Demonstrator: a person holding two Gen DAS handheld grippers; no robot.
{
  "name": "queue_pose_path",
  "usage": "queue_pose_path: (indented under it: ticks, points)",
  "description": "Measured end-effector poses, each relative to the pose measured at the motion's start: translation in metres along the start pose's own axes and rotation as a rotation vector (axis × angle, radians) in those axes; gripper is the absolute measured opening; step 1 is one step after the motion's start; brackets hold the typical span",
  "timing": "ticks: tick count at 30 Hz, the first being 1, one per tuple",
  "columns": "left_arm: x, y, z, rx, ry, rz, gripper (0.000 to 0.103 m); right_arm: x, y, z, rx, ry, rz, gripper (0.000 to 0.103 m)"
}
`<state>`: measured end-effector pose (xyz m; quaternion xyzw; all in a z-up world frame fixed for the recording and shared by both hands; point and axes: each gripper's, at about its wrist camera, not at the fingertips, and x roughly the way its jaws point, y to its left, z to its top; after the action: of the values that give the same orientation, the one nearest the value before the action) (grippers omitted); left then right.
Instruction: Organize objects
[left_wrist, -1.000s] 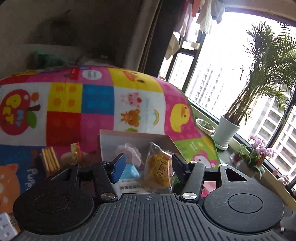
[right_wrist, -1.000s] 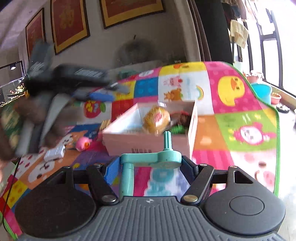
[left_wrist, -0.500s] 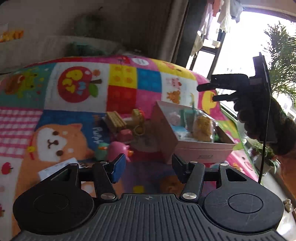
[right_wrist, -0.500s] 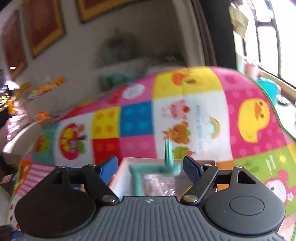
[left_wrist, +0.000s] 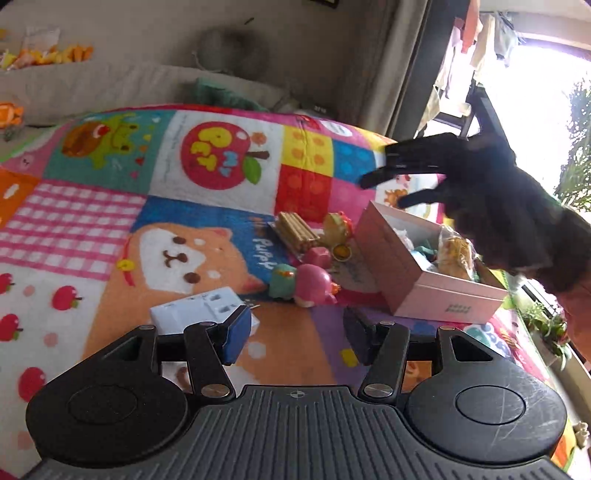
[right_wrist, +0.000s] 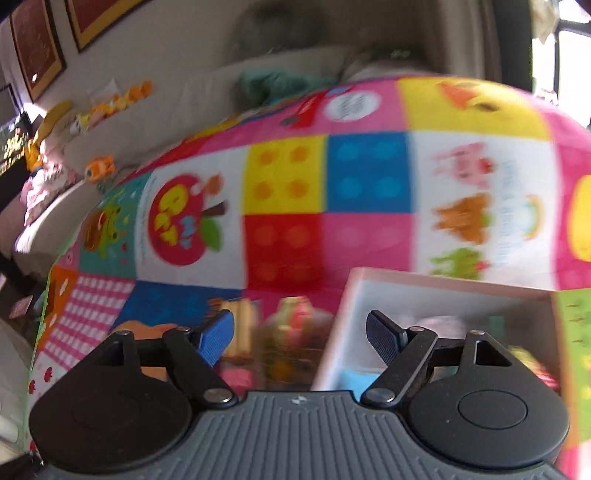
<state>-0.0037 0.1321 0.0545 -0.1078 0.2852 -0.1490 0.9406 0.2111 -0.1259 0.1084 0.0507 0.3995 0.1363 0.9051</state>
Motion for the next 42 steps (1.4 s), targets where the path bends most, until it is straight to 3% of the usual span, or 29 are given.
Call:
queue_pose_path:
  ticks: [4, 7, 9, 12, 16, 17, 22, 28, 31, 35, 37, 39, 42]
  points:
    - [-0.01, 0.013, -0.003, -0.026, -0.011, -0.021, 0.06, 0.053, 0.039, 0.009, -0.076, 0.041, -0.094, 0.079]
    - [-0.02, 0.023, -0.006, -0.039, -0.023, -0.026, 0.06, 0.09, 0.052, 0.015, -0.106, 0.102, -0.218, 0.069]
    - [-0.024, 0.03, -0.007, -0.056, -0.028, -0.022, 0.06, 0.106, 0.054, 0.016, -0.117, 0.13, -0.266, 0.057]
    - [-0.023, 0.038, -0.008, -0.086, -0.032, -0.014, 0.06, 0.116, 0.057, 0.008, -0.161, 0.162, -0.258, 0.038]
    - [-0.02, 0.038, -0.007, -0.109, -0.021, -0.012, 0.06, 0.112, 0.07, -0.009, -0.219, 0.173, -0.229, 0.027]
    - [-0.02, 0.037, -0.007, -0.109, -0.018, -0.015, 0.06, 0.106, 0.075, -0.016, -0.244, 0.174, -0.206, 0.019]
    - [-0.018, 0.026, -0.008, -0.099, 0.0, -0.011, 0.06, 0.052, 0.09, -0.069, -0.326, 0.194, -0.026, 0.019]
    - [-0.004, 0.005, -0.003, -0.072, 0.053, -0.022, 0.06, -0.024, 0.085, -0.143, -0.407, 0.177, 0.106, 0.019]
    - [0.01, -0.007, 0.009, -0.021, 0.065, -0.019, 0.06, -0.059, 0.068, -0.173, -0.476, 0.13, 0.103, 0.019]
    - [0.047, -0.021, 0.041, 0.013, 0.067, 0.017, 0.06, -0.092, 0.051, -0.203, -0.589, -0.029, -0.068, 0.019]
    - [0.076, -0.025, 0.062, 0.013, 0.078, 0.03, 0.06, -0.103, 0.038, -0.211, -0.536, -0.041, -0.051, 0.028]
    - [0.109, -0.029, 0.08, 0.027, 0.095, 0.08, 0.06, -0.113, 0.026, -0.217, -0.447, -0.068, -0.001, 0.061]
    - [0.16, -0.03, 0.095, 0.065, 0.166, 0.201, 0.059, -0.126, 0.014, -0.235, -0.383, -0.16, 0.001, 0.068]
